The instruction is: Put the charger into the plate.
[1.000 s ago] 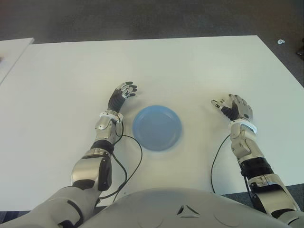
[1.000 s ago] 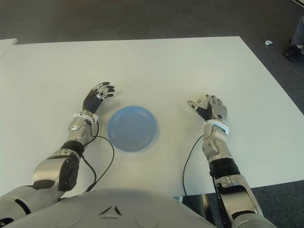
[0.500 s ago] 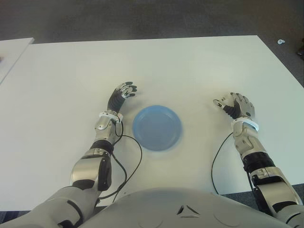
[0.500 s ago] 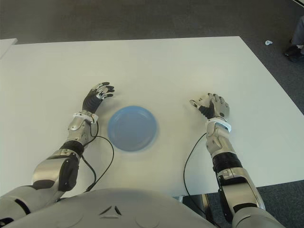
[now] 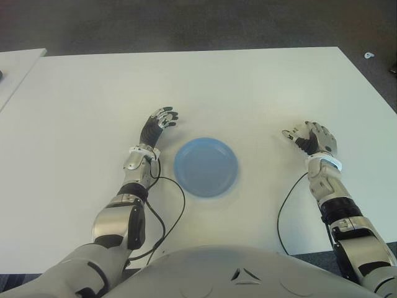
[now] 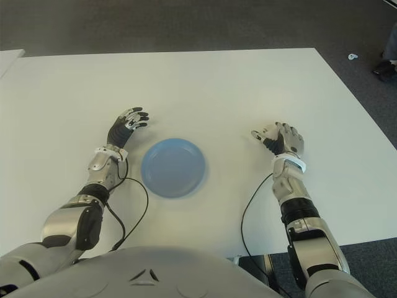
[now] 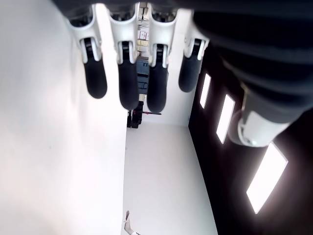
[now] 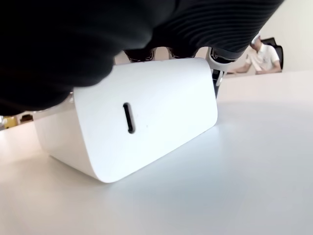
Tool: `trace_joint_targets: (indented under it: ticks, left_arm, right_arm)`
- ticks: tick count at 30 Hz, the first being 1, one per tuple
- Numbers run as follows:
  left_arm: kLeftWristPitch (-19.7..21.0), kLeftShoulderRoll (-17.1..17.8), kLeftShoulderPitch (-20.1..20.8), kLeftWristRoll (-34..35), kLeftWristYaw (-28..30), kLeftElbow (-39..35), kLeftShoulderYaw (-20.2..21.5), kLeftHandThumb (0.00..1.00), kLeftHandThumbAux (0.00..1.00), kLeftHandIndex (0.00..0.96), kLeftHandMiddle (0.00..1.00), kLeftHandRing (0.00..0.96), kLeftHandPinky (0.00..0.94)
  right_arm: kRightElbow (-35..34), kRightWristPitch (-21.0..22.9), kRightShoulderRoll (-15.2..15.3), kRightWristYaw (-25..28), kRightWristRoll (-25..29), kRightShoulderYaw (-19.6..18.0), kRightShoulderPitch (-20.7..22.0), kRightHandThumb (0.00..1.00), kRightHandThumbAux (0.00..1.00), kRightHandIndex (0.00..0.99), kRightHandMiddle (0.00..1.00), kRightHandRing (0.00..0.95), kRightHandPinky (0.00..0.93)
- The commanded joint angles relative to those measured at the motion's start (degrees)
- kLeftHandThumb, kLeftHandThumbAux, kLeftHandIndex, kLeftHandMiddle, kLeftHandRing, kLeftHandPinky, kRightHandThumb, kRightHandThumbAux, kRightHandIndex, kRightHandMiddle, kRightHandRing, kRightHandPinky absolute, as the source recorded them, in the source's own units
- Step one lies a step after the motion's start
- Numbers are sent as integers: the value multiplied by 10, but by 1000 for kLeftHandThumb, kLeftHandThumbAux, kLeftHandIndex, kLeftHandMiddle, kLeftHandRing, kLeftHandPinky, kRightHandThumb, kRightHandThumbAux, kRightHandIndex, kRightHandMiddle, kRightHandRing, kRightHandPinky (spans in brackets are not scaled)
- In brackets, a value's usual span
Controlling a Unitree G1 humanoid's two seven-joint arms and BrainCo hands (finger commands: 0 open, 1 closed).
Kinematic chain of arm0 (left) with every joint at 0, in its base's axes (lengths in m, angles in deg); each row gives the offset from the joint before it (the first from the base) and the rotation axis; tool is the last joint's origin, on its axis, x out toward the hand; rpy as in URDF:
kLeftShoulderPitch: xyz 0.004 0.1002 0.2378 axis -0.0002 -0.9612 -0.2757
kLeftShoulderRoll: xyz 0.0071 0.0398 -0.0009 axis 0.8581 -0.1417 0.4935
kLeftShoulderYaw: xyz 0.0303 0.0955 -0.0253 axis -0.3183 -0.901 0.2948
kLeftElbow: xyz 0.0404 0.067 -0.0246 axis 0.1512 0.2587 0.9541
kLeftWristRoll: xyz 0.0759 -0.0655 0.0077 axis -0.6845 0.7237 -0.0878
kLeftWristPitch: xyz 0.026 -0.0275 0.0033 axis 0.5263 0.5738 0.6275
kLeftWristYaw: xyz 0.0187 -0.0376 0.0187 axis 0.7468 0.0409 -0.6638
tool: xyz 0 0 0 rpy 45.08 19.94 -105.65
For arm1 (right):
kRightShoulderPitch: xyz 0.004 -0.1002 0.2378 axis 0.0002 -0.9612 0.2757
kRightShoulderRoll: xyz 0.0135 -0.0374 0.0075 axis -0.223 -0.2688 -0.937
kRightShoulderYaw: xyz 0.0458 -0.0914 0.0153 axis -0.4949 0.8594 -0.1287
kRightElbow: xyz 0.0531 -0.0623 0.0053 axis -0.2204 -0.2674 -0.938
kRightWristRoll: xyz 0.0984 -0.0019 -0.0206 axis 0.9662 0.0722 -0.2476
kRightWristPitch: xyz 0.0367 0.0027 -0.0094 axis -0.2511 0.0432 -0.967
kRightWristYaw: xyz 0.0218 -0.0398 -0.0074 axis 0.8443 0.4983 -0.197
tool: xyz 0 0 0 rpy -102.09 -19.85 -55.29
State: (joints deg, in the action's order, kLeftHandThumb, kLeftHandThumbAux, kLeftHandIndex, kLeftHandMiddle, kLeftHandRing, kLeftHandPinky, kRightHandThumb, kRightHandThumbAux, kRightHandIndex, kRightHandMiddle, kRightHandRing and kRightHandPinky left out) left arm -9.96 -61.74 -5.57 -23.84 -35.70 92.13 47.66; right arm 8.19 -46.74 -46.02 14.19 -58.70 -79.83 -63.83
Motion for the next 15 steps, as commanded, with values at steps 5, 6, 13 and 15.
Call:
trace_joint_targets:
  ticks: [5, 6, 13, 15]
  left_arm:
    - [9, 4, -13, -2, -3, 12, 2, 39, 557, 262, 333, 323, 309]
    - [9, 4, -13, -2, -3, 12, 1, 39, 558, 262, 334, 322, 308]
    - [9, 6, -14, -3, -1, 13, 1, 33, 559, 260, 326, 313, 298]
    - [9, 6, -14, -3, -1, 13, 1, 29, 558, 259, 324, 312, 300]
  right_arm:
    - [8, -7, 9, -28, 5, -2, -7, 343, 127, 0, 0, 0, 0]
    - [8, -9, 10, -31, 6, -2, -8, 343, 128, 0, 0, 0, 0]
    - [9, -16, 13, -44, 10, -2, -11, 340, 132, 0, 0, 0, 0]
    - [6, -18, 14, -47, 11, -3, -14, 339, 133, 0, 0, 0, 0]
